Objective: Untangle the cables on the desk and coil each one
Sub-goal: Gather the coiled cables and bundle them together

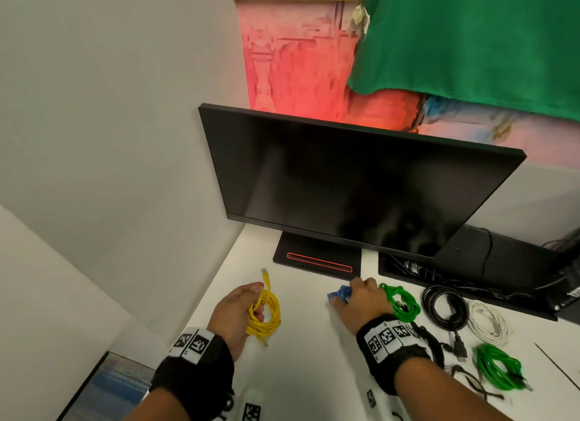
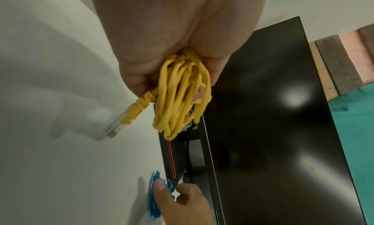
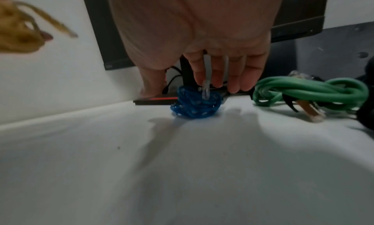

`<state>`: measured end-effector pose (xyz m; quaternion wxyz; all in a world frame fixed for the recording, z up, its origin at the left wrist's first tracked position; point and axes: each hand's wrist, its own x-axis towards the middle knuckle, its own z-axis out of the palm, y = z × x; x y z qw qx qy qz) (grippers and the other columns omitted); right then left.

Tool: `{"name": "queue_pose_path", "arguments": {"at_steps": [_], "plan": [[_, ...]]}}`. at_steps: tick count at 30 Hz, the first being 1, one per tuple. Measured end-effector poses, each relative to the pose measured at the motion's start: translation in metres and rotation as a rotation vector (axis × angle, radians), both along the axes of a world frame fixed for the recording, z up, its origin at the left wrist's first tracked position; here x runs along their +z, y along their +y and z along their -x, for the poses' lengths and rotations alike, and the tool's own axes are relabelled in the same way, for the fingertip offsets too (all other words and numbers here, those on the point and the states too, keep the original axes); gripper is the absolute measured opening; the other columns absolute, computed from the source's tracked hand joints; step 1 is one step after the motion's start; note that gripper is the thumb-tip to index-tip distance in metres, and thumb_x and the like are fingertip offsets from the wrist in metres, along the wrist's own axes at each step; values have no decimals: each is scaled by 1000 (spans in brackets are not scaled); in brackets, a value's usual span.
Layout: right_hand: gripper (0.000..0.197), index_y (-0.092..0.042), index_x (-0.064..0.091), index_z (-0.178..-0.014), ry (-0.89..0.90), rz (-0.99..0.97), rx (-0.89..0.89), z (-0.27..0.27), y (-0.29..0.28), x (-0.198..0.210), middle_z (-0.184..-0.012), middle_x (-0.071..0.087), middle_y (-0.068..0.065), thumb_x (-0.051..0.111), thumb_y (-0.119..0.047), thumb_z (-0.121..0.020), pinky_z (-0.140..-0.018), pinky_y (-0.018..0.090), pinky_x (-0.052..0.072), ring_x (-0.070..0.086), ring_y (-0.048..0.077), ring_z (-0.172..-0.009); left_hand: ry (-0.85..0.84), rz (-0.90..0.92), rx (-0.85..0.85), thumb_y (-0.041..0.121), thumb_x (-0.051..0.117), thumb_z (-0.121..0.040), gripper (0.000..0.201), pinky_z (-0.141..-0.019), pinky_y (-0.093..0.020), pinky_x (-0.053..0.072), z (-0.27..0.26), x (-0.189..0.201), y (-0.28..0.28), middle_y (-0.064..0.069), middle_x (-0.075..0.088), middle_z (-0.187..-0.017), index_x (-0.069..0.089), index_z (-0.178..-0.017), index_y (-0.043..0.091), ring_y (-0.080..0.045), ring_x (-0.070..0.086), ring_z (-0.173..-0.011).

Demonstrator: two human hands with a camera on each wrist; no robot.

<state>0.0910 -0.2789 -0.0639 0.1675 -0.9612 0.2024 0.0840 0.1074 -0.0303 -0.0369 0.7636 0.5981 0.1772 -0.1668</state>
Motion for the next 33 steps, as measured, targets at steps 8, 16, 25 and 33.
{"name": "queue_pose_path", "arguments": {"at_steps": [8,16,25,33], "plan": [[65,-20,38,-133,151,97,83,-18,1,-31,-128,42,4,64,-54,-85,-91,38,51,60,25,-111,96,93,9,17,58,-95,22,-50,-24,48,-5,-8,-7,-6,60,-68,71,-106,3,-12,53,-53],[23,-18,57,-104,35,-90,50,-15,-6,-22,-100,61,2,50,-38,-94,-71,26,39,57,20,-83,137,16,20,21,61,-94,21,-52,-26,47,-3,-13,-8,-4,63,-65,73,-103,7,-13,54,-54],[25,-16,65,-104,-98,-1029,-44,22,23,20,-90,63,12,40,-13,-102,-63,31,56,74,30,-76,78,-97,-30,23,57,-97,21,-58,-28,48,2,-2,-15,-9,61,-68,69,-106,7,-14,55,-53],[31,-10,69,-98,-59,-1360,40,37,62,60,-68,67,5,40,-17,-105,-60,38,59,70,32,-66,-37,-245,-139,23,54,-97,23,-75,-28,56,9,12,-22,-6,75,-92,68,-111,11,-15,72,-84]]}}
